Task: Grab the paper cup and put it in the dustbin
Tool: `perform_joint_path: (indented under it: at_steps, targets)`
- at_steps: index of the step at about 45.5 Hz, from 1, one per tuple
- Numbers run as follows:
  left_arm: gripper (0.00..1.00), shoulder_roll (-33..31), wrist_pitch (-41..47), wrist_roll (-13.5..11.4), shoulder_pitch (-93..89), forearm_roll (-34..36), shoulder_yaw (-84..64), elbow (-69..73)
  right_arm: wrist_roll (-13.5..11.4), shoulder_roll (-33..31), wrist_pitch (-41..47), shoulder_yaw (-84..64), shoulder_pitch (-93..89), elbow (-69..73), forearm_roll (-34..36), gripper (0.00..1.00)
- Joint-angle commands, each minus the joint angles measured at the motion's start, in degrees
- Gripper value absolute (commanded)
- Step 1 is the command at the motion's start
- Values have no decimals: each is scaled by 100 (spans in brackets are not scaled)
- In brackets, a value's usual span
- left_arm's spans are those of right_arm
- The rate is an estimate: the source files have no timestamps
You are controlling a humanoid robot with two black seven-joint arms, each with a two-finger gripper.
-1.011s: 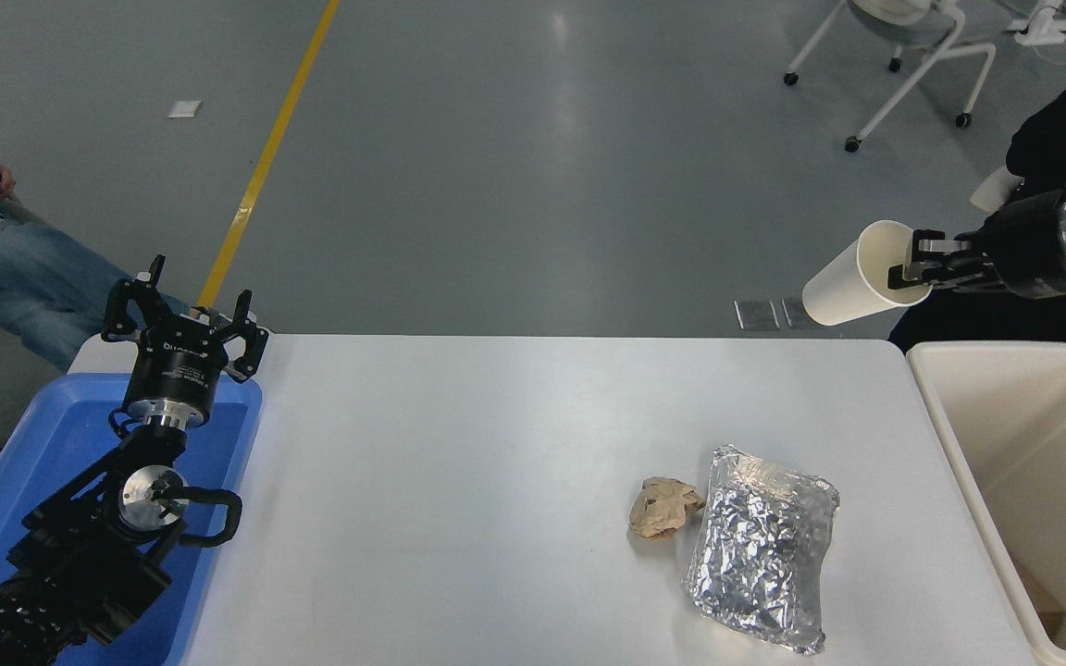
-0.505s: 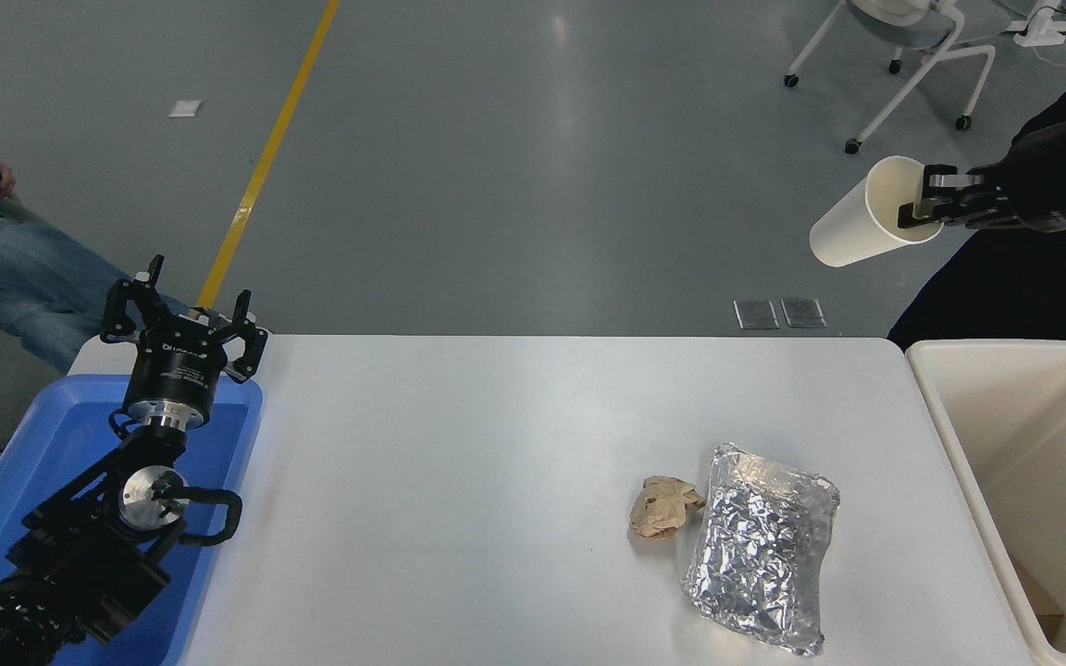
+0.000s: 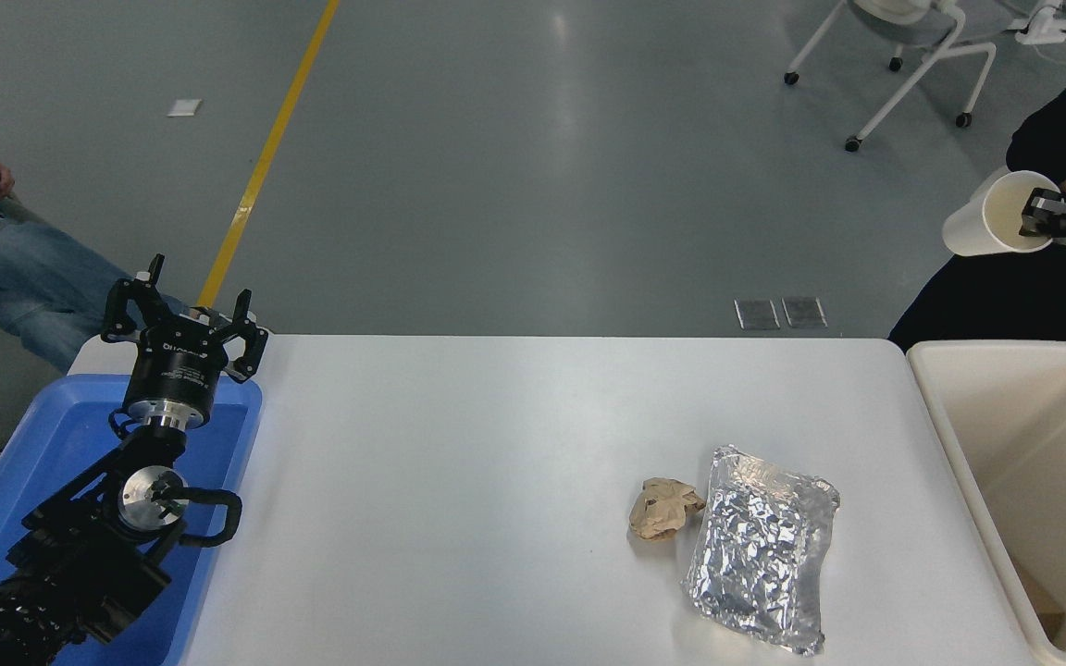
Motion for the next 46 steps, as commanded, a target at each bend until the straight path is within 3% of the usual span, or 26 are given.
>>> perform_joint_path:
  at_steps: [1,12,29,30,34,35,46]
  targets:
    - [99,4,0,0,0,1,0,0,-140,49,-537,803,-1221,-611,287,0]
    - [99,-5,0,0,0,1,0,0,-386,92,-977,2129,-2442,-673,287,0]
    - [99,-5,0,0,0,1,-8,0,-396,400,-1259,2386,-3269,-822,418,0]
    - [99,4,0,0,0,1,-8,0,-396,409,-1259,2386,-3287,-822,453,7]
    - [99,-5,0,0,0,1,0,0,-387,409,-1302,2377,-3296,-796,568,94]
    - [99,4,0,0,0,1,-8,0,-395,409,-1311,2377,-3305,-787,585,100]
    - [99,-5,0,0,0,1,-8,0,-387,426,-1267,2281,-3270,-735,594,100]
